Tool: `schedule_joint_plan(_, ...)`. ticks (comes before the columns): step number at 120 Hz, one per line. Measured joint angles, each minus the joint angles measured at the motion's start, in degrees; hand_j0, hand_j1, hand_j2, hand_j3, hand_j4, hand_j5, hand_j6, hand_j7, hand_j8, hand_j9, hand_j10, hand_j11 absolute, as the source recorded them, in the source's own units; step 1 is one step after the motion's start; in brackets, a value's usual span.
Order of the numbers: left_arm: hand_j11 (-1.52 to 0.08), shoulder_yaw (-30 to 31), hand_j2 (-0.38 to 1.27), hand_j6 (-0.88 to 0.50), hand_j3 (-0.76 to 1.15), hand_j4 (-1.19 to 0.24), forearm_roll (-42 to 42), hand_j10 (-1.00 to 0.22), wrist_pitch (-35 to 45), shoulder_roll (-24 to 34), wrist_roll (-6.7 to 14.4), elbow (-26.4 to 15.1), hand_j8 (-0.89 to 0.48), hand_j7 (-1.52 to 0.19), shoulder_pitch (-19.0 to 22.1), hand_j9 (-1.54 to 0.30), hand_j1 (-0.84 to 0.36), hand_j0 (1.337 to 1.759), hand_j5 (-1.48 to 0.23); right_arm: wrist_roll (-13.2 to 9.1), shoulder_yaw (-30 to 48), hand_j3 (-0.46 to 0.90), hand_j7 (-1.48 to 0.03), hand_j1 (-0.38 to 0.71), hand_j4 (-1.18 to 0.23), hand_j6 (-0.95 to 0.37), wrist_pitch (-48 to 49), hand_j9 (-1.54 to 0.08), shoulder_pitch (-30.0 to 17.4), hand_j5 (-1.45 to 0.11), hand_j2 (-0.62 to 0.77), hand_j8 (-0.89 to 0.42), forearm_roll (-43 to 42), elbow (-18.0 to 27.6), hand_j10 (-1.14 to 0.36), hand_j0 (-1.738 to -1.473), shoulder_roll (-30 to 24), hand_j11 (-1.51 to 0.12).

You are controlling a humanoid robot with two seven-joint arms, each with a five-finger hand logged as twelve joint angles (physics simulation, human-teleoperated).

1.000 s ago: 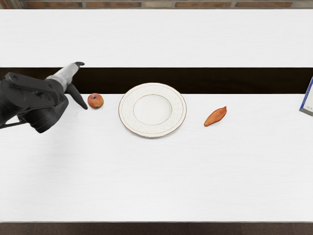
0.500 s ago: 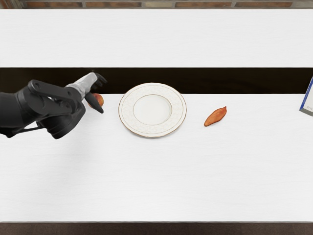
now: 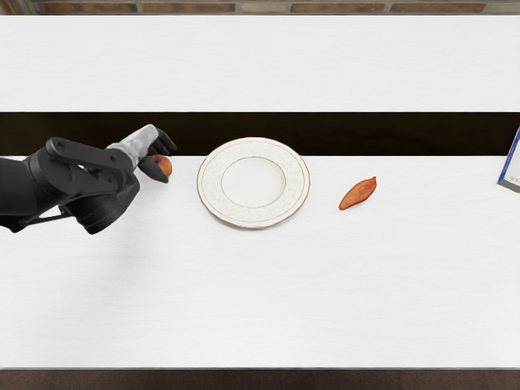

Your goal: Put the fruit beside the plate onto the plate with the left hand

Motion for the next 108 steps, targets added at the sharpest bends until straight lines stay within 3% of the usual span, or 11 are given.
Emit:
schedule_joint_plan(20,-0.7,-0.01,0.11,-0.53,0.0,-0.53,0.07,-0.53,-0.01,0.19,-0.04,0.01,-0.47,-0.69,0.7,-0.7,-0.28,1.657,-0.69,0.0,0.0,0.0,0.0,-0.35,0.0,0.0,0.0,0.0,0.0,0.0,0.0,0.0,0.0,0.01,0.0,-1.658,0.0,0.0)
schedule_joint_plan(56,-0.83,0.05,0.29,-0.54,0.0,-0.63,-0.5,-0.62,-0.04,0.29,0.05,-0.17,-0.47,-0.83,0.12,-0.83,-0.31,1.656,-0.83,0.0,0.0,0.0,0.0,-0.35,0.0,0.0,0.0,0.0,0.0,0.0,0.0,0.0,0.0,-0.01,0.0,-1.658,0.0,0.0)
schedule_joint_plan(108,-0.88,0.03,0.37,-0.58,0.0,-0.66,-1.66,-0.67,-0.08,-0.13,0.01,-3.27,-0.49,-0.86,-5.4,-0.87,-0.29,1.656,-0.88,0.0,0.0,0.0,0.0,-0.35,0.0,0.0,0.0,0.0,0.0,0.0,0.0,0.0,0.0,0.0,0.0,-1.658,0.0,0.0)
